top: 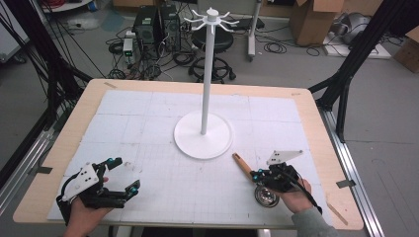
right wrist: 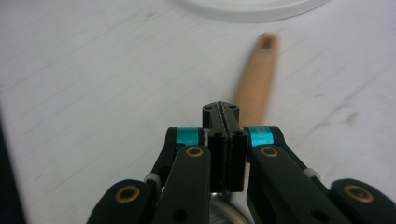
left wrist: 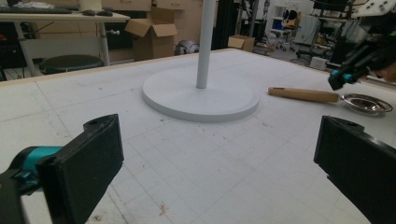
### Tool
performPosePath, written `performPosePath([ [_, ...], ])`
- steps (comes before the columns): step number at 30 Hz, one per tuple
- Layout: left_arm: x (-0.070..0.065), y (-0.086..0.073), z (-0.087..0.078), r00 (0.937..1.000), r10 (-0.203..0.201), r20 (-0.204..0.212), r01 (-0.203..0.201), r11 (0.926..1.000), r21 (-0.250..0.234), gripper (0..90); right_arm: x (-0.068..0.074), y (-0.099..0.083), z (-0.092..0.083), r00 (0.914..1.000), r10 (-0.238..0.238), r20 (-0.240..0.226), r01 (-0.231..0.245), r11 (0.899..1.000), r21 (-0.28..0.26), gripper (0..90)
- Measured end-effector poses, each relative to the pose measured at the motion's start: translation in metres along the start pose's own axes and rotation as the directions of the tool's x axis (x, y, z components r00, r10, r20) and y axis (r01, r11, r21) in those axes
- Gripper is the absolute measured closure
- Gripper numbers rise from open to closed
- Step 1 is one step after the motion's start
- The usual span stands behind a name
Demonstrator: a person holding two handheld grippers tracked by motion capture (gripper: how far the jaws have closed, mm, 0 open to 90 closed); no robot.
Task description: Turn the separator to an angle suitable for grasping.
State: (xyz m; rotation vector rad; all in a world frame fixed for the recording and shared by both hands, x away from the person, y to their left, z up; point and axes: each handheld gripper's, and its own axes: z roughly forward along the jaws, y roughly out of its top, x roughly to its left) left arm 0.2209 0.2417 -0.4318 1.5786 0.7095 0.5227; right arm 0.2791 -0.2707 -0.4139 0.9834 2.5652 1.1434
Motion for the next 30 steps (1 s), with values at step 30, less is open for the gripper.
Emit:
performPosePath([
  [30, 0.000, -0.001, -0.006, 1.0000, -0.001, -0.006, 0.001, 1.0000, 0.001, 1.9, -0.028, 0.022, 0.052, 0.9986, -0.009, 0.052, 0.006, 0.998, 0.058, 90.0],
])
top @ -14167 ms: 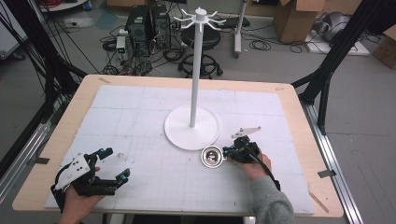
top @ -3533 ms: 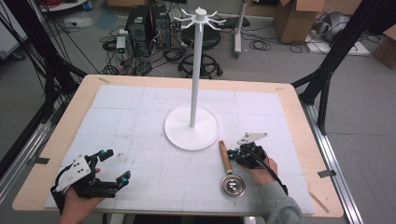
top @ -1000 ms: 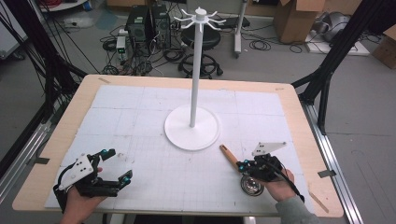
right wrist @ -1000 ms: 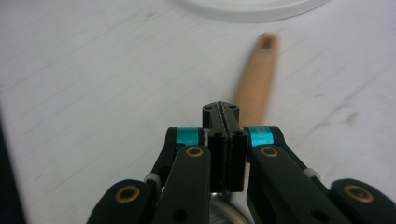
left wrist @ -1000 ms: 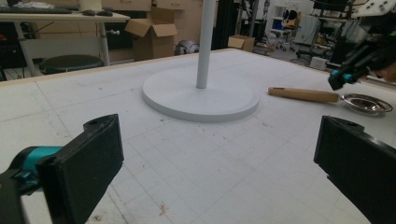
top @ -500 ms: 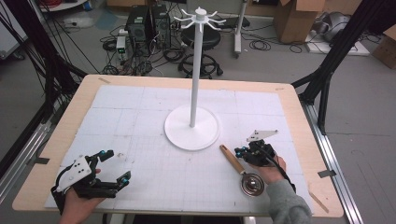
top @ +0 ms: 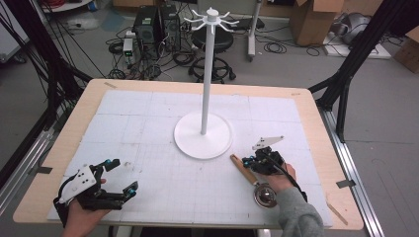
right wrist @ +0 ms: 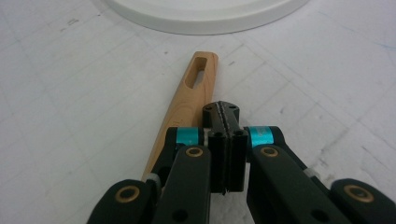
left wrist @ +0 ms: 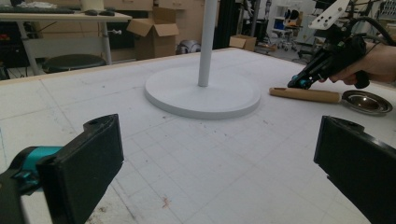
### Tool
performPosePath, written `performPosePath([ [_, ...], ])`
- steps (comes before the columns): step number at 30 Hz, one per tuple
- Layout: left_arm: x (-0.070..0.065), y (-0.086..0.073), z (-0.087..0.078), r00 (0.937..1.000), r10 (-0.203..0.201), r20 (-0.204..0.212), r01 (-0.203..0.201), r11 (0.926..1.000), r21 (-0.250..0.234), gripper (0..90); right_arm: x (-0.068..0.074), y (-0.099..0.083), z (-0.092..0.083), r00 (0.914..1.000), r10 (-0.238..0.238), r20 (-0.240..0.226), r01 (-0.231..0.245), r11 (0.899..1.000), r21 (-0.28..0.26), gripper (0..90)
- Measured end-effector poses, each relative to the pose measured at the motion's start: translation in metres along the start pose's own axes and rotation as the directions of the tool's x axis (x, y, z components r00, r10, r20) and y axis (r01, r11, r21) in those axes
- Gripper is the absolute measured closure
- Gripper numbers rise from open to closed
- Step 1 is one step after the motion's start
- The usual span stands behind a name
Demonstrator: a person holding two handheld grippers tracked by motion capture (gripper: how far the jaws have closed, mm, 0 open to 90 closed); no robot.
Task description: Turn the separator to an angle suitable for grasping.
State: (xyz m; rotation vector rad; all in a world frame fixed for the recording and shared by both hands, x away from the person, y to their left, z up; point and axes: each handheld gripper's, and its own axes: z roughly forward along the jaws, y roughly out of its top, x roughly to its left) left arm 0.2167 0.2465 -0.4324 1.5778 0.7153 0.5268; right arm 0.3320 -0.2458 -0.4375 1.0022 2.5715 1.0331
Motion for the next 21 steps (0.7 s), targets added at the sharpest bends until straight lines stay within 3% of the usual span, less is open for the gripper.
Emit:
performPosePath([
  [9, 0.000, 0.000, 0.001, 1.0000, 0.001, 0.001, -0.001, 1.0000, 0.000, 1.9, 0.013, 0.005, 0.004, 0.9978, -0.052, -0.043, 0.052, 0.999, 0.010, 90.0],
  [21, 0.001, 0.000, 0.001, 1.0000, -0.004, 0.001, 0.004, 1.0000, -0.001, 1.9, 0.029, 0.015, 0.008, 0.9850, -0.141, -0.100, 0.148, 0.987, 0.067, 90.0],
])
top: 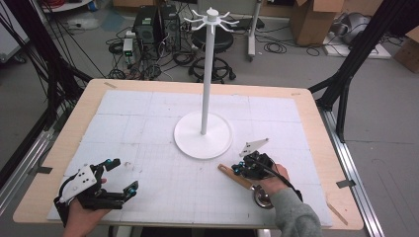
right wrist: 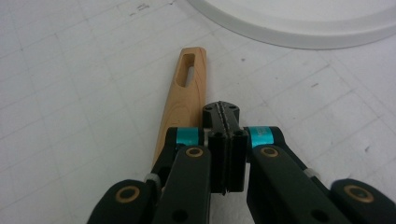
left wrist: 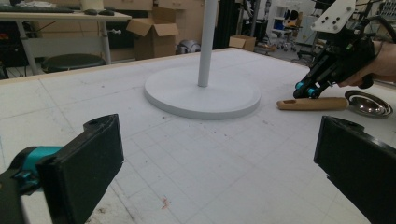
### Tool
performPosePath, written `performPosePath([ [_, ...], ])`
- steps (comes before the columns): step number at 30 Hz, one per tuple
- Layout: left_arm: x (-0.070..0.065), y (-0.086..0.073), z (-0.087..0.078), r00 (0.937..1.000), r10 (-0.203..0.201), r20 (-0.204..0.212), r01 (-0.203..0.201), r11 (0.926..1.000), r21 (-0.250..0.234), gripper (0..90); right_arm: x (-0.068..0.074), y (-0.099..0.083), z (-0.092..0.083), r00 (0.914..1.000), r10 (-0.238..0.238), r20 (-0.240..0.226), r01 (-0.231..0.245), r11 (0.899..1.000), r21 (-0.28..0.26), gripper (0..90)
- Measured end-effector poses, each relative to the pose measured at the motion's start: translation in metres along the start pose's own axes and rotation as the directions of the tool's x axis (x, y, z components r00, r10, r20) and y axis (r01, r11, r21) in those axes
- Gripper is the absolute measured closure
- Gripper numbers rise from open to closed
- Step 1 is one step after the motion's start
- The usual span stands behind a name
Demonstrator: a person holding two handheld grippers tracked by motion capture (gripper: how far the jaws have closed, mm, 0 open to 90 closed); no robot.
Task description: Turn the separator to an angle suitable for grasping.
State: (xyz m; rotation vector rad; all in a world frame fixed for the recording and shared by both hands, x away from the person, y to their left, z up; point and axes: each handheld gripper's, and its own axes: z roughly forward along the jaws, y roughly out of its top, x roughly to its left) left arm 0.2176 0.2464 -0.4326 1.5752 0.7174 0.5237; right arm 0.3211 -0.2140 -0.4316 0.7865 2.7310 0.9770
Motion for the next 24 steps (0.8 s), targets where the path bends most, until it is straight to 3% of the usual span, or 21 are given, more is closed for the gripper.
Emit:
performPosePath([
  [9, 0.000, 0.000, -0.001, 1.0000, 0.000, 0.000, 0.000, 1.0000, -0.001, 1.8, 0.009, 0.005, 0.003, 0.9983, -0.042, -0.041, 0.043, 0.999, 0.021, 90.0],
  [19, 0.001, 0.000, 0.000, 1.0000, 0.002, 0.002, -0.002, 1.0000, 0.003, 1.8, 0.018, 0.006, 0.003, 0.9901, -0.103, -0.096, 0.107, 0.994, 0.036, 90.0],
  [24, 0.001, 0.000, 0.001, 1.0000, 0.003, 0.004, -0.003, 1.0000, 0.002, 1.8, 0.019, 0.006, 0.000, 0.9893, -0.116, -0.088, 0.120, 0.992, 0.034, 90.0],
])
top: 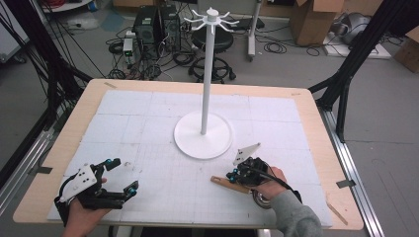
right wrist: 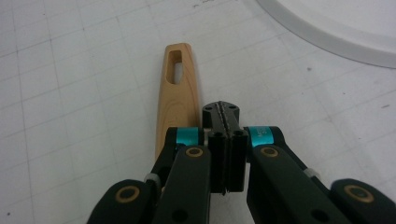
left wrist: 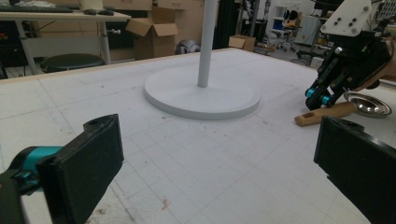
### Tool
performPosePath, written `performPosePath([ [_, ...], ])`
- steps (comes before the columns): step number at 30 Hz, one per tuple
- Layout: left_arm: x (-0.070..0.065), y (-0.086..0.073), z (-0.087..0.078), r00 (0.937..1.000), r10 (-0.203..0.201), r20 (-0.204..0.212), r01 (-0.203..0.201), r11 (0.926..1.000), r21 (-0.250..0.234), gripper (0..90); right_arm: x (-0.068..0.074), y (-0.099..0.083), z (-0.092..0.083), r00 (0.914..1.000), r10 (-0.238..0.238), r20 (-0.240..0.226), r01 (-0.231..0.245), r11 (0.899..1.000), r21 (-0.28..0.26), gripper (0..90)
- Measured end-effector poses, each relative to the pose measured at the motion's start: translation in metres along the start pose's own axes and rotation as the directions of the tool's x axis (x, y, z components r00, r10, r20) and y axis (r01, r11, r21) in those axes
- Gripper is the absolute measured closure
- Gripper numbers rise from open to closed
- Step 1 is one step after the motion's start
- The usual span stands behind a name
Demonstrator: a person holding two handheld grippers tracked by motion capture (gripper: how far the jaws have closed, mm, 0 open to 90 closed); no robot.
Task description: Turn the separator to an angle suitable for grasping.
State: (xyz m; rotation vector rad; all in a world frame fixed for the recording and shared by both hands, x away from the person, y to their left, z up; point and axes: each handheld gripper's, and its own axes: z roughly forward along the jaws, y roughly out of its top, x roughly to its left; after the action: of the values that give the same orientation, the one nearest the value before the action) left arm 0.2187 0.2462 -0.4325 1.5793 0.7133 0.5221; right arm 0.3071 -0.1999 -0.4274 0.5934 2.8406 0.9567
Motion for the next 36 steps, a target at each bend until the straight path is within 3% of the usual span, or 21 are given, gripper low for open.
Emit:
performPosePath([
  [4, 0.000, 0.000, 0.000, 1.0000, -0.001, 0.002, 0.001, 1.0000, -0.002, 1.9, 0.001, -0.001, -0.011, 0.9999, 0.013, -0.002, -0.013, 0.998, -0.058, 88.5],
  [8, 0.001, 0.000, 0.002, 1.0000, 0.000, 0.003, 0.000, 1.0000, 0.001, 1.9, 0.005, -0.004, -0.024, 0.9998, 0.020, 0.000, -0.020, 0.992, -0.121, 73.9],
  [12, 0.000, 0.001, 0.004, 1.0000, 0.001, 0.009, -0.001, 1.0000, 0.003, 1.9, 0.009, -0.009, -0.031, 0.9997, 0.022, -0.015, -0.023, 0.991, -0.132, 56.4],
  [14, 0.000, 0.001, 0.005, 0.9999, 0.003, 0.011, -0.003, 1.0000, 0.005, 1.9, 0.011, -0.011, -0.035, 0.9996, 0.027, 0.012, -0.025, 0.990, -0.140, 42.5],
  [17, -0.001, 0.002, 0.008, 0.9998, 0.006, 0.017, -0.006, 1.0000, 0.007, 1.9, 0.013, -0.012, -0.044, 0.9984, 0.040, 0.040, -0.033, 0.986, -0.164, 38.5],
  [20, -0.003, 0.001, 0.010, 0.9997, 0.008, 0.024, -0.008, 0.9999, 0.010, 1.9, 0.014, -0.014, -0.053, 0.9983, 0.038, 0.045, -0.029, 0.982, -0.188, 27.1],
  [26, -0.002, 0.001, 0.009, 0.9997, 0.005, 0.024, -0.006, 0.9999, 0.010, 1.9, 0.015, -0.015, -0.061, 0.9971, 0.055, 0.052, -0.046, 0.987, -0.157, 0.7],
  [30, -0.001, 0.000, 0.006, 0.9999, 0.001, 0.016, -0.001, 1.0000, 0.006, 1.9, 0.012, -0.015, -0.061, 0.9961, 0.063, 0.061, -0.054, 0.990, -0.129, 0.6],
  [36, 0.000, -0.001, 0.004, 0.9999, -0.004, 0.013, 0.004, 1.0000, 0.007, 1.9, 0.012, -0.012, -0.054, 0.9973, 0.047, 0.056, -0.044, 0.998, -0.043, 0.7],
])
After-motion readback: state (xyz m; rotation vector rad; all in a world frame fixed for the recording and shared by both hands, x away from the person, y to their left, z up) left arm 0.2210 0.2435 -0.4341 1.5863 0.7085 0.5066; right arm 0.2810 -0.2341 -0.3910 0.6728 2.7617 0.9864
